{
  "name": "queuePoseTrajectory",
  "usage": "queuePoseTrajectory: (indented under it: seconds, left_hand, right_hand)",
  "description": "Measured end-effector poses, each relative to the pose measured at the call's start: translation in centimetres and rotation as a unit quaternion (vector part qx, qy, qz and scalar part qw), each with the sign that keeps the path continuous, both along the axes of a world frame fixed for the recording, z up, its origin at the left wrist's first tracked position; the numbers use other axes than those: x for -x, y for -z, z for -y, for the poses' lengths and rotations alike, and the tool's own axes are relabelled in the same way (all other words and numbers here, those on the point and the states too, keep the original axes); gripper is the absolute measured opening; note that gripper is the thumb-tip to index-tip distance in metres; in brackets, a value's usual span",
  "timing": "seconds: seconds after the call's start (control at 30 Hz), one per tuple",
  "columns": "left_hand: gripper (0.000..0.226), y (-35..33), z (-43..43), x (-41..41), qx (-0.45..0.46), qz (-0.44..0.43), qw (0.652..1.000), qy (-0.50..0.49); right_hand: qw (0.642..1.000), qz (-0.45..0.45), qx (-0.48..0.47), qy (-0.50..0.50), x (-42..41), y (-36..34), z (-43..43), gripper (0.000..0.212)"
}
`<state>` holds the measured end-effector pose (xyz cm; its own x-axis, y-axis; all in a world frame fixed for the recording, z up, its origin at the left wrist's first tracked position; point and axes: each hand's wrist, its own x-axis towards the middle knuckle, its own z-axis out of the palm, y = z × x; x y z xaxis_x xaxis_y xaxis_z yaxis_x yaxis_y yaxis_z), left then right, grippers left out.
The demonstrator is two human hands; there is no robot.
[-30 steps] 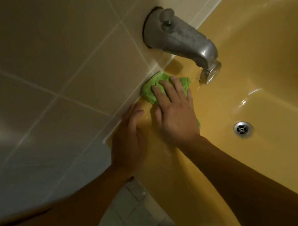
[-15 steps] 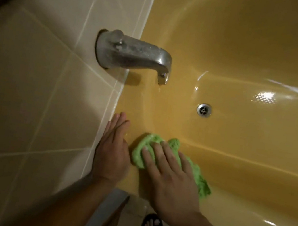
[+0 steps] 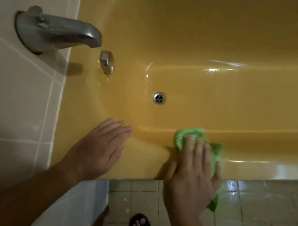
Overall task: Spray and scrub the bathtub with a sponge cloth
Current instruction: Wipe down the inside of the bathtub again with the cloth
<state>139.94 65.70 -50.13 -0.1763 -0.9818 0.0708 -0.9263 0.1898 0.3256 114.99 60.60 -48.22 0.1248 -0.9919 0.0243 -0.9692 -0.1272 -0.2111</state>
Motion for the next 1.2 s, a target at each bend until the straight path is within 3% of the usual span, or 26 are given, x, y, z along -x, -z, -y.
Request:
queuePoseTrajectory:
  seconds: [0.07,0.13,0.2,0.3,0.37,0.4,0.57,0.63,0.8,0.87,0.97,1.0,1.1,1.2]
  left_hand:
    - [0.044,0.1,0.4,1.0,0.0,-0.006,1.0,0.028]
    - [0.044,0.2,0.8,2.0,-0.008,-0.01,0.999,0.043]
    - [0.044,0.2,1.2,2.9,-0.008,-0.008,0.999,0.053]
    - [0.045,0.2,2.2,5.3,-0.005,-0.01,0.997,0.077]
    - [0.047,0.4,3.0,7.6,-0.007,-0.019,0.995,0.093]
    - [0.048,0.5,3.4,8.8,-0.007,-0.025,0.995,0.1]
    - [0.049,0.7,5.8,14.0,-0.008,-0.038,0.992,0.12]
    - [0.049,0.5,6.4,15.2,-0.001,-0.033,0.992,0.125]
    - [0.05,0.6,7.4,16.7,0.008,-0.014,0.991,0.135]
    - [0.049,0.6,7.9,17.5,0.012,-0.017,0.99,0.142]
    - [0.05,0.5,8.9,19.1,0.006,-0.012,0.989,0.151]
    - [0.05,0.4,9.3,19.6,0.008,-0.01,0.988,0.154]
    - [0.049,0.7,10.4,21.2,0.022,-0.006,0.986,0.163]
    - [0.049,1.1,11.3,22.7,0.028,-0.005,0.984,0.177]
  right_hand:
    - [0.991,0.003,-0.006,-0.137,-0.1,0.2,-2.1,0.064]
    - [0.979,0.0,-0.004,-0.205,2.1,0.4,-1.4,0.061]
    - [0.986,-0.014,0.008,-0.168,5.1,0.8,0.8,0.061]
    - [0.999,0.001,0.018,0.038,9.4,1.1,5.1,0.059]
    - [0.992,0.025,0.013,0.124,10.0,1.1,6.2,0.059]
    - [0.993,0.022,0.01,0.112,9.7,1.0,5.9,0.059]
    - [0.991,-0.02,-0.024,-0.131,13.1,-0.3,5.3,0.056]
    - [0.993,-0.024,-0.052,-0.104,16.3,-0.7,8.6,0.06]
    - [0.993,-0.002,-0.05,0.108,18.9,-0.2,12.9,0.063]
    - [0.997,0.016,-0.031,0.064,17.2,0.1,11.0,0.06]
    - [0.992,-0.003,-0.016,-0.128,17.5,0.4,9.0,0.056]
    - [0.989,-0.002,-0.016,-0.149,18.8,0.3,9.9,0.055]
    - [1.0,0.009,-0.02,-0.011,23.8,0.5,14.3,0.057]
    - [0.985,0.048,-0.035,0.164,27.4,-0.2,17.9,0.056]
